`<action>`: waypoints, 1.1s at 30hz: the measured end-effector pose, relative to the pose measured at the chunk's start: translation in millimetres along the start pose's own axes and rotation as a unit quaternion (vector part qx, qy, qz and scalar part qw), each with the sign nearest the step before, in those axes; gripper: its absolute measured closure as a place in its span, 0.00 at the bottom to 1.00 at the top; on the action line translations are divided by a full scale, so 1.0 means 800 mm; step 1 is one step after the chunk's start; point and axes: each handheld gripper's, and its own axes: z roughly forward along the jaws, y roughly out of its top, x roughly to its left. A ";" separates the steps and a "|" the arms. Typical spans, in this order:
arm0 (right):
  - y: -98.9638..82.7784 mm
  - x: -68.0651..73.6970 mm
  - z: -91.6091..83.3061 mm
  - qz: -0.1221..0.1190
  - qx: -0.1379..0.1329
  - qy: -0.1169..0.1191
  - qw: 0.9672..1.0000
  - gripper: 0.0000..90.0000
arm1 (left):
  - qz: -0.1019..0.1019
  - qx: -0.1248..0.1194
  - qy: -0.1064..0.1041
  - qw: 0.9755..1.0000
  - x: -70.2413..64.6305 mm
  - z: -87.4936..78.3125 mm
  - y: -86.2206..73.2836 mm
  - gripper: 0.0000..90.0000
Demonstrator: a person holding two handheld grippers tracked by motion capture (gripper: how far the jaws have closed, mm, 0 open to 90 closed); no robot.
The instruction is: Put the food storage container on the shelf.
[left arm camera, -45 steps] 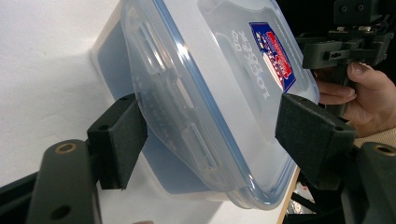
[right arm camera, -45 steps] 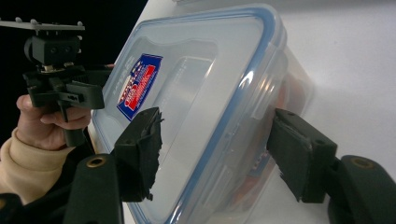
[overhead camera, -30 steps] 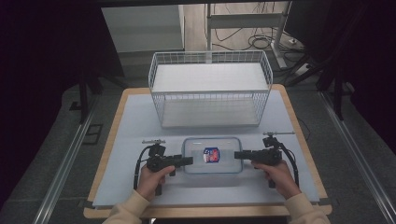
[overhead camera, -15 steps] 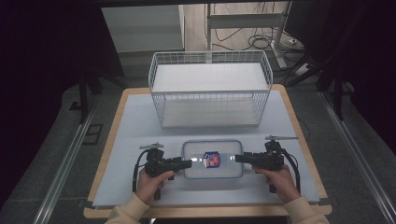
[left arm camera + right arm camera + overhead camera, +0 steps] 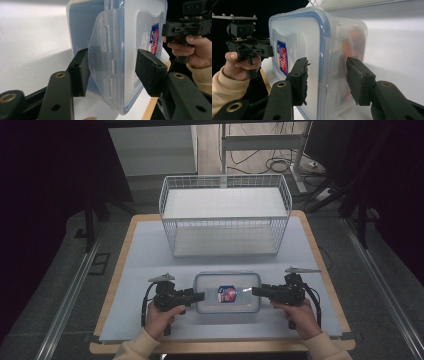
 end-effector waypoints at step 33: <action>0.023 0.025 -0.007 -0.045 -0.027 0.006 0.999 0.60 | 0.030 -0.030 0.003 0.999 -0.016 -0.026 0.016 0.53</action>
